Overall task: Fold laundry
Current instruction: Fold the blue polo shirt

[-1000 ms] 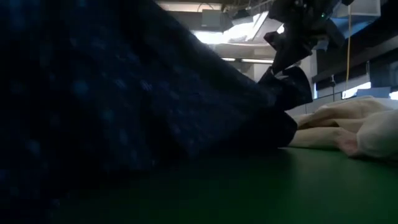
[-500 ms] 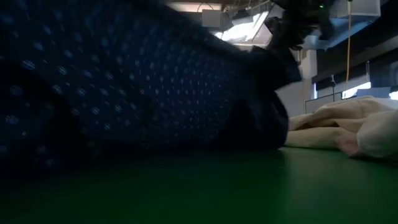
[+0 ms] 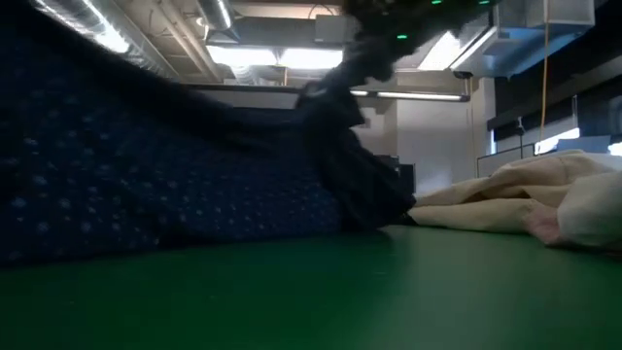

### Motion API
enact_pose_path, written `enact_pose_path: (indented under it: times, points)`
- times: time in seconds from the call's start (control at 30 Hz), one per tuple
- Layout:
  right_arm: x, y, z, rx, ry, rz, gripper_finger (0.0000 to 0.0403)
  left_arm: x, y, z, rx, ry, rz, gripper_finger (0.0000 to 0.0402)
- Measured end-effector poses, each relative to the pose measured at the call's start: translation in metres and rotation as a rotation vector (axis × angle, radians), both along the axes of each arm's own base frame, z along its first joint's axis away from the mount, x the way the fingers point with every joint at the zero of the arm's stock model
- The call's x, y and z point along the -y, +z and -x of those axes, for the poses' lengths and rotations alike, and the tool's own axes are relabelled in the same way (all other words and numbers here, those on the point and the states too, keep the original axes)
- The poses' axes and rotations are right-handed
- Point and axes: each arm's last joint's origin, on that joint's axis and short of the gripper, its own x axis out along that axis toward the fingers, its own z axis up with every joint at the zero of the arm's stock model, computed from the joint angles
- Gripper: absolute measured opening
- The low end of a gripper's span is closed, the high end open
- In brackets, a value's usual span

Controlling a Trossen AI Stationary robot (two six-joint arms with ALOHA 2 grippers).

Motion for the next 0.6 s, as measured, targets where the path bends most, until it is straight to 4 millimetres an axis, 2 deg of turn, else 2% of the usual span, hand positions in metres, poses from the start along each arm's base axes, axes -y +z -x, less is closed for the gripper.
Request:
enact_pose_path:
  times: [0.17,0.33,0.5,0.6]
  points:
    - [0.009,-0.006,-0.054,0.008,-0.025,-0.044,0.0005,-0.012,-0.021,0.042,0.01,-0.004,0.021,0.0]
    - [0.029,-0.008,-0.103,0.058,-0.078,-0.069,0.0005,-0.023,-0.038,0.078,0.011,0.017,0.025,0.0]
    - [0.052,-0.014,-0.147,0.138,-0.145,-0.148,0.0005,-0.029,-0.052,0.104,0.013,0.061,0.011,0.0]
    - [0.065,-0.019,-0.168,0.203,-0.174,-0.231,0.0005,-0.028,-0.059,0.115,-0.053,0.068,0.011,0.0]
